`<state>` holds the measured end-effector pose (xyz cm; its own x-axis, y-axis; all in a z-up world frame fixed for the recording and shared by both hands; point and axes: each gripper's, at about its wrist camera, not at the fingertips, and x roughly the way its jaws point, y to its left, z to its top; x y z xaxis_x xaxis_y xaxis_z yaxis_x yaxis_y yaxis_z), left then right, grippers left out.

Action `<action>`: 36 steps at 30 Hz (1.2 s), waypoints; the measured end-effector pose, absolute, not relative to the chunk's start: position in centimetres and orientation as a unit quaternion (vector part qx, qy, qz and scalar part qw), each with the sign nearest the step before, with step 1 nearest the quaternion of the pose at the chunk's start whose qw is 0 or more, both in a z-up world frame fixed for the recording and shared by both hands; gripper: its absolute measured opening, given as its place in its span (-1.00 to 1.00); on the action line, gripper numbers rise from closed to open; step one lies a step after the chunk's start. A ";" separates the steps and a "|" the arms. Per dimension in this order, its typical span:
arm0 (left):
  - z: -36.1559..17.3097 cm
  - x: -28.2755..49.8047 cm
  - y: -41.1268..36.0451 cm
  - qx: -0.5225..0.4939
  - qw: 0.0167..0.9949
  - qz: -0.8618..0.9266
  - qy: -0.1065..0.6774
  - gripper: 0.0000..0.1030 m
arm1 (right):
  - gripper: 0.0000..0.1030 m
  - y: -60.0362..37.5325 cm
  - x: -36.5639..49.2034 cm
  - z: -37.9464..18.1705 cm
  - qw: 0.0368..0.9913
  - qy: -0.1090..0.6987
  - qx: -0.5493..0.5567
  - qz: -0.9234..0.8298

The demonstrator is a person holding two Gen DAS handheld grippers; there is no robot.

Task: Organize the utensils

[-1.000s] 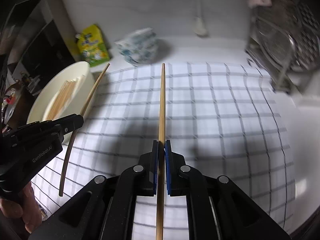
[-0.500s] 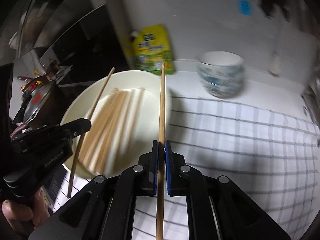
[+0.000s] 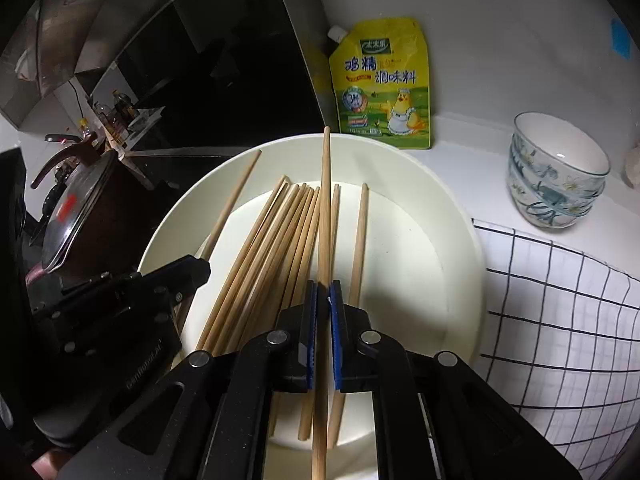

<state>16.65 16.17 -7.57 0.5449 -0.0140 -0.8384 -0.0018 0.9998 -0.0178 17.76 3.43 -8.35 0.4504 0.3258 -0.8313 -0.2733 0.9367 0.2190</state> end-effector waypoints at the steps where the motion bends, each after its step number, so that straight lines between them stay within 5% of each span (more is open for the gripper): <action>1: -7.7 16.7 16.2 -0.009 0.878 -0.003 0.478 -0.86 | -0.88 3.5 17.9 -8.6 0.850 0.497 0.028 0.175; 7: -8.0 17.2 16.4 -0.013 0.874 0.000 0.485 -0.84 | -0.87 3.1 18.5 -9.4 0.845 0.510 0.030 0.162; 10: -8.0 17.1 16.8 -0.022 0.875 0.004 0.484 -0.57 | -0.67 2.7 18.6 -9.3 0.845 0.510 0.034 0.158; 16: -7.2 16.5 17.6 -0.033 0.880 0.016 0.473 0.10 | -0.67 2.1 17.7 -8.8 0.850 0.503 0.032 0.152; 36: -4.5 14.4 17.6 -0.029 0.886 0.025 0.461 0.39 | -0.43 0.8 14.6 -7.0 0.857 0.494 0.033 0.143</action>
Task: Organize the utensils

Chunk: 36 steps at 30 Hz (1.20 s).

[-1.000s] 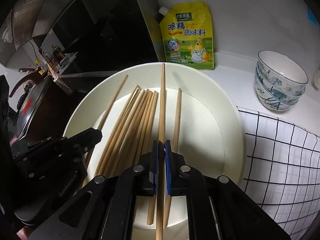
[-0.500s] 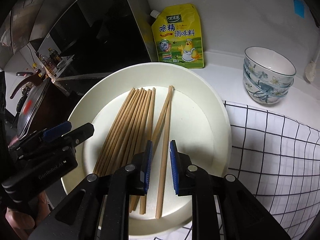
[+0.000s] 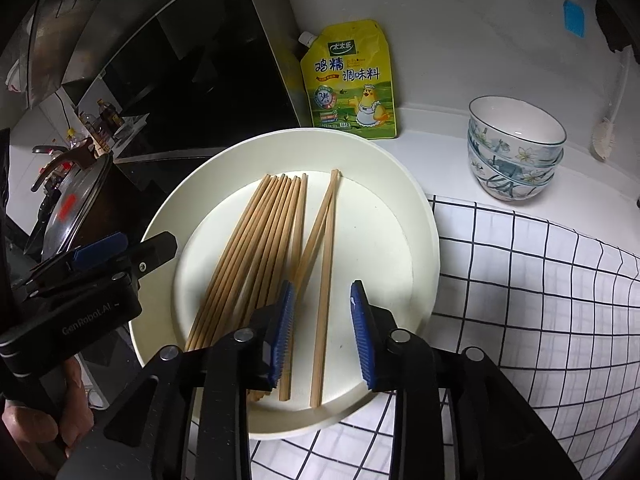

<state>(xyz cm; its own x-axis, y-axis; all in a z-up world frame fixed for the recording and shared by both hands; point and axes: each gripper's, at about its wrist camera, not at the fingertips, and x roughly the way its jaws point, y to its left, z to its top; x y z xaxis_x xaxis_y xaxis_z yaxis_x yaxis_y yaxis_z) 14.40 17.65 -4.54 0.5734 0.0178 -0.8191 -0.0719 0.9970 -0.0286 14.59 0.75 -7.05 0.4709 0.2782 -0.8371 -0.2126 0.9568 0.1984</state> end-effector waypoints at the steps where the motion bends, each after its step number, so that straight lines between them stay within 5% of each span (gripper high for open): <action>1: -4.4 14.3 17.6 -0.030 0.887 0.025 0.460 0.40 | -0.42 0.7 14.4 -6.9 0.857 0.493 0.033 0.143; 14: -2.5 12.6 17.5 -0.020 0.897 0.028 0.440 0.83 | -0.25 0.4 13.0 -5.4 0.867 0.479 0.034 0.137; 36: -1.4 11.1 18.3 -0.015 0.898 0.031 0.438 0.87 | -0.07 0.8 10.9 -4.0 0.877 0.464 0.034 0.123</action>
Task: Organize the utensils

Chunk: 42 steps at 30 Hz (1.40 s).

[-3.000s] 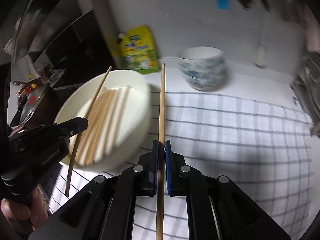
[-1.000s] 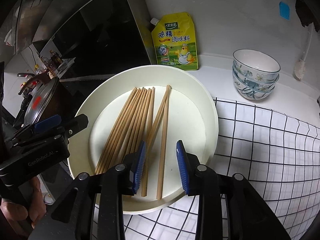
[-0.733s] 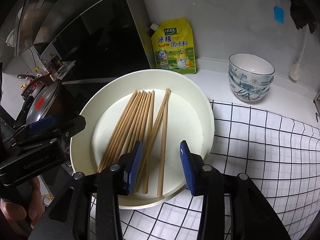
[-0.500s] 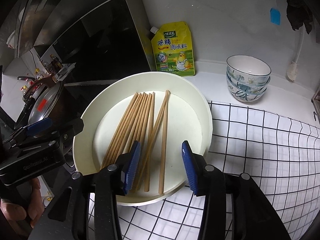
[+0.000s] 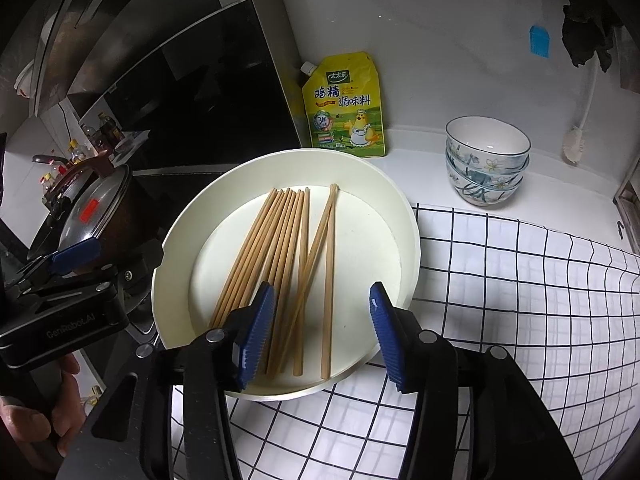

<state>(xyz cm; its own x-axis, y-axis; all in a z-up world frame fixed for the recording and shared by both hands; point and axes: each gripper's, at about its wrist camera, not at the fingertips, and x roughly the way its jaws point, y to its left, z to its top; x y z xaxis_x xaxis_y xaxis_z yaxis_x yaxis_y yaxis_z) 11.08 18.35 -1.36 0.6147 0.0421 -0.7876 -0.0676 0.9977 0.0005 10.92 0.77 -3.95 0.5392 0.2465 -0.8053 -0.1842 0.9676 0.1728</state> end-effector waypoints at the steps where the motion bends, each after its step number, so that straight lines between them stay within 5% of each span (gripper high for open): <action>1: -1.4 11.0 18.4 -0.014 0.898 0.031 0.438 0.87 | -0.07 0.8 10.9 -4.0 0.876 0.464 0.034 0.123; 42: -1.6 11.1 18.4 -0.015 0.894 0.036 0.446 0.87 | -0.06 1.2 10.8 -3.6 0.881 0.458 0.021 0.117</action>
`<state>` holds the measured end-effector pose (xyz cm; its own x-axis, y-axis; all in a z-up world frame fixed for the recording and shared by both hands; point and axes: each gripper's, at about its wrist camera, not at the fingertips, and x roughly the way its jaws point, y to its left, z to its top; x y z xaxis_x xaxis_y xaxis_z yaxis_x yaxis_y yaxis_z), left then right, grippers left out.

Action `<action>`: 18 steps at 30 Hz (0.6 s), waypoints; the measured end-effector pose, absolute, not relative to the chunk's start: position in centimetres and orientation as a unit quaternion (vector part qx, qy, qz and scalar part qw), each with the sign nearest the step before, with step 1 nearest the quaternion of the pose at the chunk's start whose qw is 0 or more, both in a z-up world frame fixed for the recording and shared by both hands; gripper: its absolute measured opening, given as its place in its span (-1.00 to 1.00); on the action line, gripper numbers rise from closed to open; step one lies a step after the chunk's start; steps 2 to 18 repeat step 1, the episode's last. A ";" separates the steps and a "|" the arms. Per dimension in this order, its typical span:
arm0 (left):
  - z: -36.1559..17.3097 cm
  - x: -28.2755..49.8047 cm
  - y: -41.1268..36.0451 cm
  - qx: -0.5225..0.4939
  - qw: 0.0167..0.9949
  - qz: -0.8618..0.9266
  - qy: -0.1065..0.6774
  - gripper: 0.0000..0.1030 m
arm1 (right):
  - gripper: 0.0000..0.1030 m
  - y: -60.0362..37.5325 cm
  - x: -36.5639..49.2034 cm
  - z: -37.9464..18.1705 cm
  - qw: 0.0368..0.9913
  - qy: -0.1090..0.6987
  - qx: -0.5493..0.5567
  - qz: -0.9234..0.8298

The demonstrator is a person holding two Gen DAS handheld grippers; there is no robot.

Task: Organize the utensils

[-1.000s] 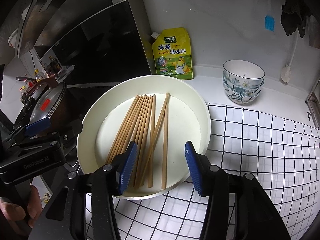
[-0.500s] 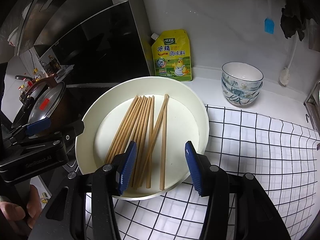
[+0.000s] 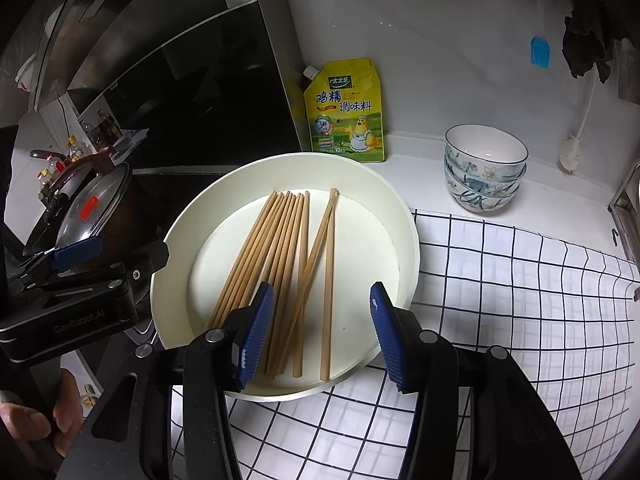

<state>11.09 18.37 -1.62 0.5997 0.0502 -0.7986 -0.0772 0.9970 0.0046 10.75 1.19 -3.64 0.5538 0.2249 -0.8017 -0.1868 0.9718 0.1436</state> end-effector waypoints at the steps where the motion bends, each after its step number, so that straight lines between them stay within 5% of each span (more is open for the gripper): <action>1: -1.6 11.1 18.4 -0.015 0.895 0.036 0.445 0.87 | -0.06 1.2 10.8 -3.6 0.882 0.457 0.021 0.116; 18: -1.6 11.1 18.4 -0.015 0.895 0.036 0.445 0.87 | -0.06 1.2 10.8 -3.6 0.882 0.457 0.021 0.116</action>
